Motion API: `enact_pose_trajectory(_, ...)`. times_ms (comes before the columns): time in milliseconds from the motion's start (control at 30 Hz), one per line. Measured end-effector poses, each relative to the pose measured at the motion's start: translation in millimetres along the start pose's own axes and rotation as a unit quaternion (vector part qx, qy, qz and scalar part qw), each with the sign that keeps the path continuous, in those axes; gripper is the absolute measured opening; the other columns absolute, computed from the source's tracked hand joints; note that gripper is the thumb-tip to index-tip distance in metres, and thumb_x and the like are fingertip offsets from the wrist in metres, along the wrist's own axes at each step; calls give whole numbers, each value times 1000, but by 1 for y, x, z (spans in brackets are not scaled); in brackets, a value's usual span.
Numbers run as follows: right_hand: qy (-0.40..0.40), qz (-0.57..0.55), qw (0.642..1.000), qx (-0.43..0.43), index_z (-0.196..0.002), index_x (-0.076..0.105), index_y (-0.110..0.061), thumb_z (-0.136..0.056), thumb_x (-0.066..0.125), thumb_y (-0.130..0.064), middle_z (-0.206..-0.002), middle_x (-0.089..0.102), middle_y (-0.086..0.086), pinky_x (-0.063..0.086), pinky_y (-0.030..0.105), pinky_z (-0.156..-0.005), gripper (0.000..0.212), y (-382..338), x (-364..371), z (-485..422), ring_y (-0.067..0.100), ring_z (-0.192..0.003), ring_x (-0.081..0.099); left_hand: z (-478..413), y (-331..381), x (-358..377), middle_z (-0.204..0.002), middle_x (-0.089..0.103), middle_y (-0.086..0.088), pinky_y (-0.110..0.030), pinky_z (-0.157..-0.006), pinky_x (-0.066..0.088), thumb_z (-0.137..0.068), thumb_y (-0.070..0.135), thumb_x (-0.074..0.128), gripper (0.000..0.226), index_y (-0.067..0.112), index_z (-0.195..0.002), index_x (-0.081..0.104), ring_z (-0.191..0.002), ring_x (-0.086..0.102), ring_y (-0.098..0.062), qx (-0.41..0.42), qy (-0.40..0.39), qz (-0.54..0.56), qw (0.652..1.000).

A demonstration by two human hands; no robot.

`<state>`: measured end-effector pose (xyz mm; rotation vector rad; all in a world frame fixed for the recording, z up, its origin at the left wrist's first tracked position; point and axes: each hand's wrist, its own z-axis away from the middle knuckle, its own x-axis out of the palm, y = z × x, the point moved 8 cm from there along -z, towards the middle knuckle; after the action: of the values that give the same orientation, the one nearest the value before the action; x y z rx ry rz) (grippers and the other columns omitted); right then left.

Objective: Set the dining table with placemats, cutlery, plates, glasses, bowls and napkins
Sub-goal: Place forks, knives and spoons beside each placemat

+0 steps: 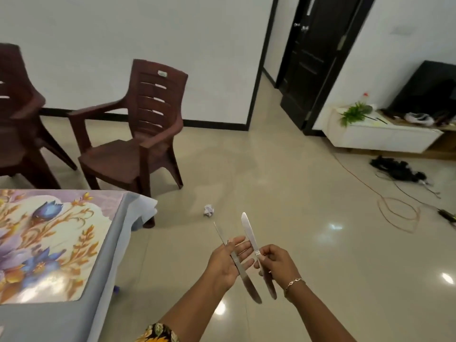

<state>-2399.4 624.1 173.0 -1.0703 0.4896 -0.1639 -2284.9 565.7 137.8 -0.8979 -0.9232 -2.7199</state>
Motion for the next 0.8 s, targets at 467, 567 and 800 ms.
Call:
enact_pose_trajectory(467,-256,91,960,-66,-78,48,-9,-92,40,5,-59,51,7,39,19,-42,21,-122,19,-267,13,-45,44,-159,152,40,-94,65,-17,-39,-68,52,-102,21,34,29,2,-100,56,-85,62,-27,143,169,153,963)
enact_pose_trajectory(567,-305,122,941,-83,-75,48,-11,-92,42,3,-63,52,10,37,18,-42,22,-146,52,-306,13,-46,44,-167,182,25,-95,64,-19,-40,-66,53,-102,21,35,28,1,-104,54,-85,62,-28,176,204,196,943)
enact_pose_trajectory(800,-397,193,886,-142,-77,50,-13,-92,42,1,-61,54,5,38,16,-42,22,-200,179,-360,9,-45,46,-165,262,-62,-95,62,-18,-41,-76,48,-102,18,36,27,1,-95,57,-92,59,-31,253,271,297,880)
